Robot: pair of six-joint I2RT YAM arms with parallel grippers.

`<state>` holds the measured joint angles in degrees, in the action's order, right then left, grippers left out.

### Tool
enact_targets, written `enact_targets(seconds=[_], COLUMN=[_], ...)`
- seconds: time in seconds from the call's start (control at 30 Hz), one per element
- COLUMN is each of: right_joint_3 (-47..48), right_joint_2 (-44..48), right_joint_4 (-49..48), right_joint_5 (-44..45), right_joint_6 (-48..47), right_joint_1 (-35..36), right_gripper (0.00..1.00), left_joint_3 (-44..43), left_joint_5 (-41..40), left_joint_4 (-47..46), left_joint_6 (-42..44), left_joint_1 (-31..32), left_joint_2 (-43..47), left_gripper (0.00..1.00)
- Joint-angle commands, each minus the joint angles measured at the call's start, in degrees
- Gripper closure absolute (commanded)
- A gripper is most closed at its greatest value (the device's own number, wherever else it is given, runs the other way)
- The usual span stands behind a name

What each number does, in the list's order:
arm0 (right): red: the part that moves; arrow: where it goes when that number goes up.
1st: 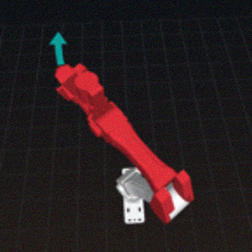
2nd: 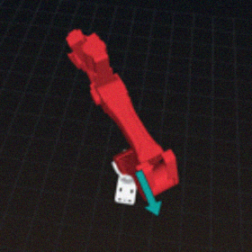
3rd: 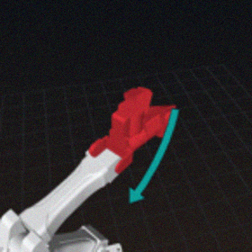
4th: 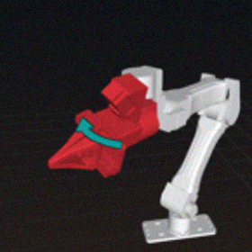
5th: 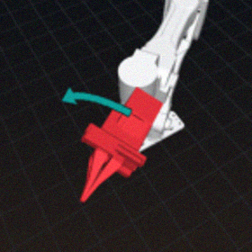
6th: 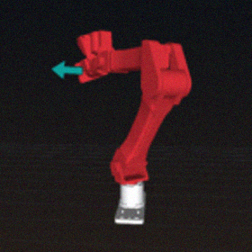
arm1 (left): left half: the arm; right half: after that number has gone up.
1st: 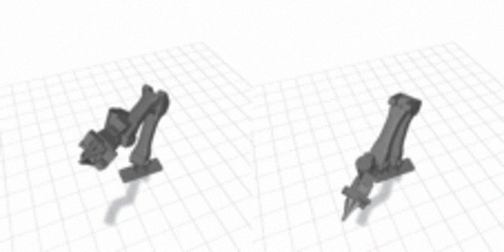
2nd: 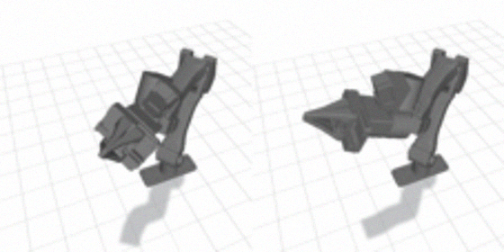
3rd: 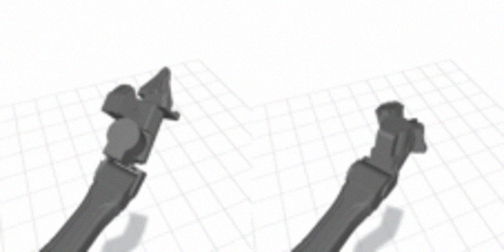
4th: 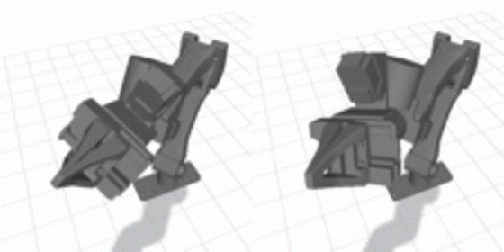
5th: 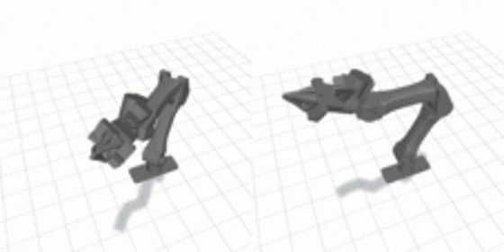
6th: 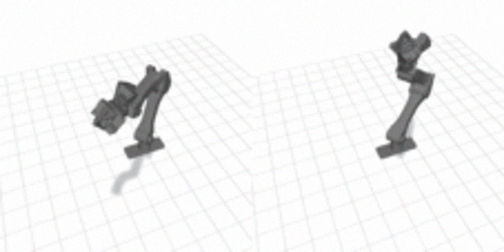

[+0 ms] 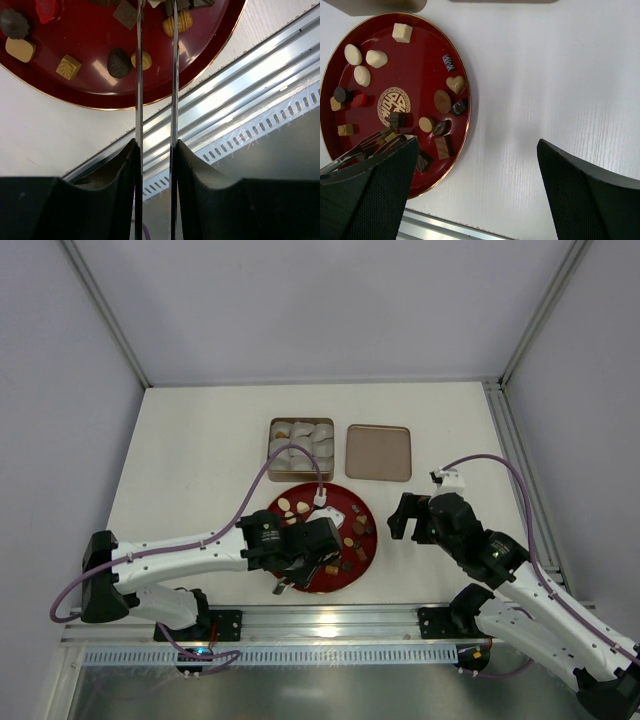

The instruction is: Pack the chocolate

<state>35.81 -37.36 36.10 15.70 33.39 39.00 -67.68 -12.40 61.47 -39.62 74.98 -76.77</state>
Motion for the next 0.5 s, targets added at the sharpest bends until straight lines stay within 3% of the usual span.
enact_targets(seconds=[0.0,0.33,0.47], right_joint_3=[0.3,0.7,0.8], right_joint_2=[0.6,0.6,0.5], right_joint_4=[-1.0,-1.0,-1.3], right_joint_5=[1.1,1.0,0.7], right_joint_6=[0.3,0.3,0.2], right_joint_1=[0.0,0.0,0.0], right_gripper=[0.0,0.0,0.0], left_joint_3=[-1.0,-8.2,-10.0], left_joint_5=[-1.3,-4.7,-5.5], left_joint_4=[-0.7,2.7,3.2], left_joint_6=[0.4,2.1,3.1], left_joint_1=[0.3,-0.1,-3.2], left_joint_2=[0.5,1.3,0.7], left_gripper=[0.69,0.71,0.72])
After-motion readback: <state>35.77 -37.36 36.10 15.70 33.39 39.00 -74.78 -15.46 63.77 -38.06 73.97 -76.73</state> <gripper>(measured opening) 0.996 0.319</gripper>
